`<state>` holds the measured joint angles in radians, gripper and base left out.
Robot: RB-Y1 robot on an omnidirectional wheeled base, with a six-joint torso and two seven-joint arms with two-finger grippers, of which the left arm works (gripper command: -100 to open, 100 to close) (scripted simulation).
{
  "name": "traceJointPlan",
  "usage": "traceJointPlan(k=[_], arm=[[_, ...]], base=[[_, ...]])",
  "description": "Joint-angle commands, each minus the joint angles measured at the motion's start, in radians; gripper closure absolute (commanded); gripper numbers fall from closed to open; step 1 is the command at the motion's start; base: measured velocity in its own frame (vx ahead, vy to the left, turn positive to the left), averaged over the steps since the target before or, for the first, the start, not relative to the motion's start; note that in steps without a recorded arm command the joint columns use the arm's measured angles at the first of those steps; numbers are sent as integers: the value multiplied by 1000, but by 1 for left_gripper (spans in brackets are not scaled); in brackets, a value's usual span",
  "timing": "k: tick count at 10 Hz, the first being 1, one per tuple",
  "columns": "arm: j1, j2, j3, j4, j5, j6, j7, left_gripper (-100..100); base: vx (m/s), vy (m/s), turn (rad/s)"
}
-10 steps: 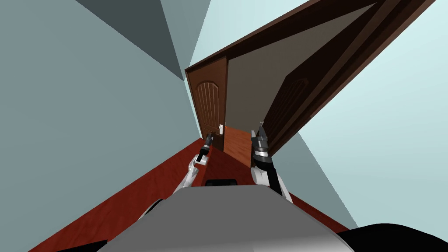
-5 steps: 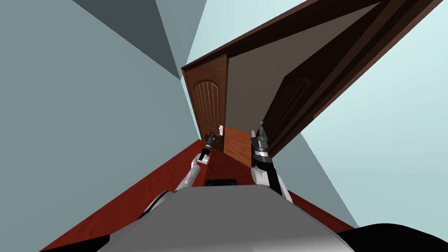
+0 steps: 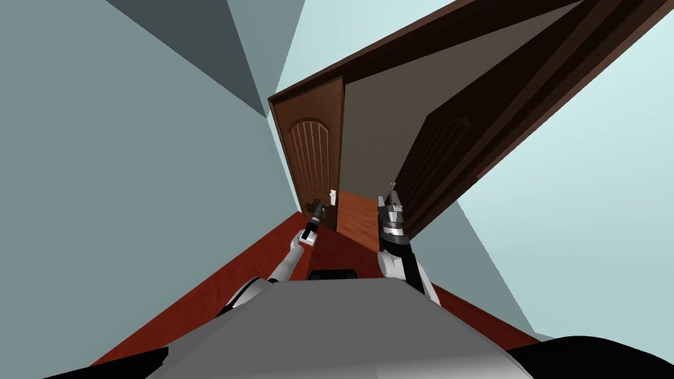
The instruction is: Push the door open
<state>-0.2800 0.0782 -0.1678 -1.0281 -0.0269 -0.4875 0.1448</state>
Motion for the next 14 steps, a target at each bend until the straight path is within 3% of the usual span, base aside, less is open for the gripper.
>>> traceJointPlan(k=[1, 14], arm=[[-21, -4, -4, 35, 1, 1, 2, -100], [-173, -42, -33, 300, 7, -2, 14, -100]], base=[[68, 69, -59], [65, 74, -63]])
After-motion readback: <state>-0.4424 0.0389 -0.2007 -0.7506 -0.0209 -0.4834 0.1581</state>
